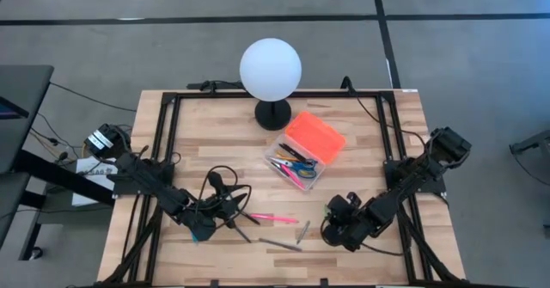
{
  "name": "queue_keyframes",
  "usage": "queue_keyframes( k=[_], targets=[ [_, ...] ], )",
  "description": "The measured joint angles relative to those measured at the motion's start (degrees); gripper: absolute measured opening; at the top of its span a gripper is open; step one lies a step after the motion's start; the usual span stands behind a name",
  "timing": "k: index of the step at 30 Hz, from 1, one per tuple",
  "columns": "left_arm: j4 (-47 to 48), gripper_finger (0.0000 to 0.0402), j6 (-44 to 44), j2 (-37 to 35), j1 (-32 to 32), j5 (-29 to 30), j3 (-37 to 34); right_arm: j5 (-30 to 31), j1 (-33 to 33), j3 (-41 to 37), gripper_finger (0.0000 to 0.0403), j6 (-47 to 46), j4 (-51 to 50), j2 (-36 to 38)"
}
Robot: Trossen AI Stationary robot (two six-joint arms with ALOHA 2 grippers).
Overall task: Pick & place school supplies into a supply box
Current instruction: Put the green pen into the orange supply box
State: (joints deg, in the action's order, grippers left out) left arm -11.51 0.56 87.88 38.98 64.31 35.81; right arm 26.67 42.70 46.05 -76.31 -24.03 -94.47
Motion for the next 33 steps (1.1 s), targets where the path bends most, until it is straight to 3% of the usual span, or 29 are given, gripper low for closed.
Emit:
queue_keyframes(
  k=[8,20,26,33],
  targets=[
    [0.0,0.0135,0.08,0.04,0.0,-0.04,0.0,0.22,0.41,2.37,0.0067,-0.24,-0.3,-4.89],
    [0.0,0.0135,0.46,0.06,0.0,-0.08,0.0,-0.27,1.11,8.16,0.0067,5.59,-7.32,-5.27],
    [0.0,0.0135,0.55,0.07,0.0,-0.09,0.0,-0.21,1.29,8.95,0.0067,0.61,-13.62,-5.27],
    [0.01,0.0135,0.58,0.07,0.0,-0.1,0.0,-1.31,1.31,8.95,0.0072,-0.46,-14.08,-5.27]
  ],
)
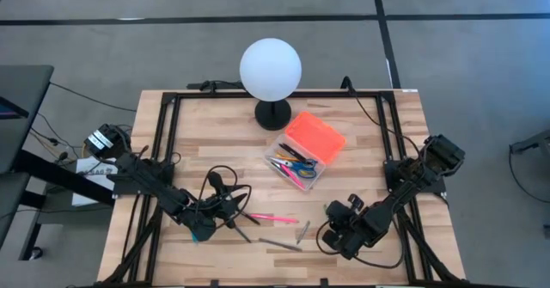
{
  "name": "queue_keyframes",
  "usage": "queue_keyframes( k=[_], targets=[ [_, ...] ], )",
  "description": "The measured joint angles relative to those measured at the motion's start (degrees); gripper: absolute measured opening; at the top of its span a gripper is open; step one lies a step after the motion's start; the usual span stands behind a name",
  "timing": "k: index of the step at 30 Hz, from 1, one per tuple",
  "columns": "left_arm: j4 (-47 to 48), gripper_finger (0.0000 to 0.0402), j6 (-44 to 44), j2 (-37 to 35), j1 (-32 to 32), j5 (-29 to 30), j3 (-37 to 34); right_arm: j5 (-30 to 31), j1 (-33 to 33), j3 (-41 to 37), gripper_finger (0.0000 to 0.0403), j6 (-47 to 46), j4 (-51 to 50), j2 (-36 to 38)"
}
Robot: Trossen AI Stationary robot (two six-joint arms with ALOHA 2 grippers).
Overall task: Pick & place school supplies into a supply box
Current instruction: Put the green pen into the orange supply box
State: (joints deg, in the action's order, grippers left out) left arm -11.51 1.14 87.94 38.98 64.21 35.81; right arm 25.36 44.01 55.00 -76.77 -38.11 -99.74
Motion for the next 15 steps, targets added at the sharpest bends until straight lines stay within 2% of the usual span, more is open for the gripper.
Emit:
queue_keyframes(
  k=[4,11,15],
  targets=[
    [0.0,0.0135,0.21,0.0,0.0,-0.03,0.0,0.01,0.0,0.0,0.0101,-0.31,0.15,-0.18],
    [-0.04,0.0135,0.62,0.0,-0.04,-0.85,0.0,-1.71,-0.81,-0.06,0.0178,-1.44,-0.26,-2.95],
    [-0.03,0.0135,0.62,0.02,-0.09,-1.48,0.0,-3.47,-1.26,0.26,0.0198,-3.32,-0.87,-4.28]
  ],
)
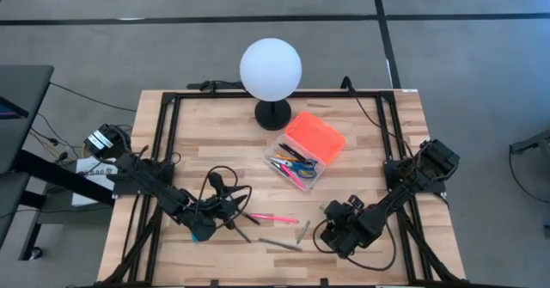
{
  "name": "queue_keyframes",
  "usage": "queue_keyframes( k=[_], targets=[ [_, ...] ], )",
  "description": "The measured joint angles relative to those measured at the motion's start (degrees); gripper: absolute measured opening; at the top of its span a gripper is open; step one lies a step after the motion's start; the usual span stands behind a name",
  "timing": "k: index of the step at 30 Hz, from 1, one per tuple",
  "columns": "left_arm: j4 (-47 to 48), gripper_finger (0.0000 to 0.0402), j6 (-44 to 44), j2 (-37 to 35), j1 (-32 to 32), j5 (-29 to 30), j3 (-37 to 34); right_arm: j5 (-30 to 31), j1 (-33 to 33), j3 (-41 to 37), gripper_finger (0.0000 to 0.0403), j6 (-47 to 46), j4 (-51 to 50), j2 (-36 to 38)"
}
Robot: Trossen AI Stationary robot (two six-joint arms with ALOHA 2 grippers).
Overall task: Pick & place school supplies into a supply box
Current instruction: Put the green pen into the orange supply box
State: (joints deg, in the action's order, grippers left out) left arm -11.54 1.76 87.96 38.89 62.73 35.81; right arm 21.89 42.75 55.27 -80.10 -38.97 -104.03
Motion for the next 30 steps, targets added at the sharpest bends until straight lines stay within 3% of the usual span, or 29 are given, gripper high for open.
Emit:
queue_keyframes(
  k=[4,8,13,20,30],
  targets=[
    [0.03,0.0135,0.0,0.02,0.0,-0.03,0.0,-1.72,-0.14,0.02,0.019,0.42,-0.36,0.0],
    [0.02,0.0135,-0.01,0.02,0.0,-0.74,0.0,-3.89,-0.14,0.02,0.0153,2.34,-1.08,0.36],
    [0.05,0.0135,-0.04,0.02,0.0,-0.97,0.0,-7.76,-0.16,0.07,0.0108,9.06,-2.16,0.44],
    [0.05,0.0135,-0.07,0.02,0.0,-0.95,0.0,-13.89,-2.49,0.19,0.008,16.51,-3.52,0.59],
    [0.56,0.0135,-0.15,0.02,0.0,-0.95,0.0,-16.46,-5.42,0.24,0.0031,25.19,-3.96,0.61]
  ],
)
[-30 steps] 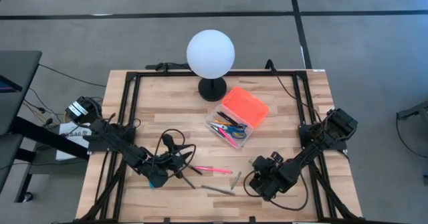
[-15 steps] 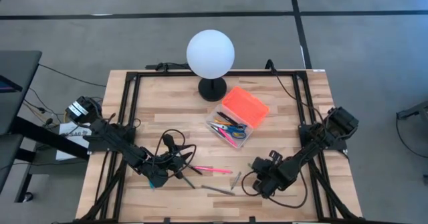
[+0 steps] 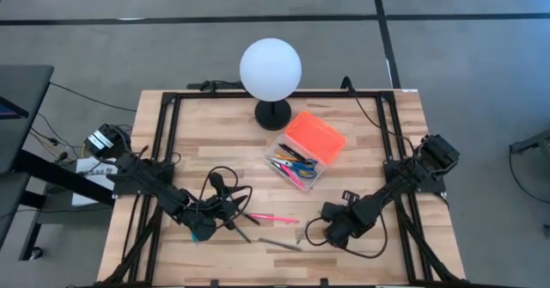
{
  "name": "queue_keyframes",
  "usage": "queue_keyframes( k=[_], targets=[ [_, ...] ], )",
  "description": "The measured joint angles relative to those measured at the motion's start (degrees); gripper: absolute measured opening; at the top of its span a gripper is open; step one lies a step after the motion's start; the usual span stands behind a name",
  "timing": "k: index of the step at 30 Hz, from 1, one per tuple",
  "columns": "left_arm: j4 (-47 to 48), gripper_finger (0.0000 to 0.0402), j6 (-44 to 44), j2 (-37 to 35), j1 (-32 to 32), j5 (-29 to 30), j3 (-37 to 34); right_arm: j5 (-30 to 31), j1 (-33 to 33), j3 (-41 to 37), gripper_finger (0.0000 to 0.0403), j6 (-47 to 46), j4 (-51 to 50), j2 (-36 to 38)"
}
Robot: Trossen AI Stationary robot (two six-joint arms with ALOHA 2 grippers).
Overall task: Pick & place school supplies into a supply box
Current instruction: Put the green pen into the orange supply box
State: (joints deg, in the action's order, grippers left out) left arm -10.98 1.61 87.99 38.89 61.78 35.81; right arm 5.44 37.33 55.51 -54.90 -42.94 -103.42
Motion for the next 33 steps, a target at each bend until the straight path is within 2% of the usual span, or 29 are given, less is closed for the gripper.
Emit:
queue_keyframes(
  k=[5,12,17,28,33],
  targets=[
    [0.02,0.0135,-0.33,0.0,0.0,0.02,0.0,0.85,-0.67,0.04,0.0007,5.17,-0.2,0.02],
    [0.08,0.0135,-0.77,0.0,0.0,0.02,0.0,2.16,-0.86,2.22,0.0021,15.73,-1.8,-0.49],
    [0.59,0.0135,-0.77,0.0,0.0,0.04,0.0,2.6,-1.04,4.05,0.0009,20.53,-2.6,-0.65],
    [1.29,0.0135,-0.51,0.0,0.0,0.04,0.0,10.24,-3.27,10.85,0.0015,21.12,-12.54,-0.74],
    [1.27,0.0135,-0.48,0.0,0.0,0.07,0.0,16.55,-7.03,15.96,0.0011,19.74,-16.77,-0.68]
  ],
)
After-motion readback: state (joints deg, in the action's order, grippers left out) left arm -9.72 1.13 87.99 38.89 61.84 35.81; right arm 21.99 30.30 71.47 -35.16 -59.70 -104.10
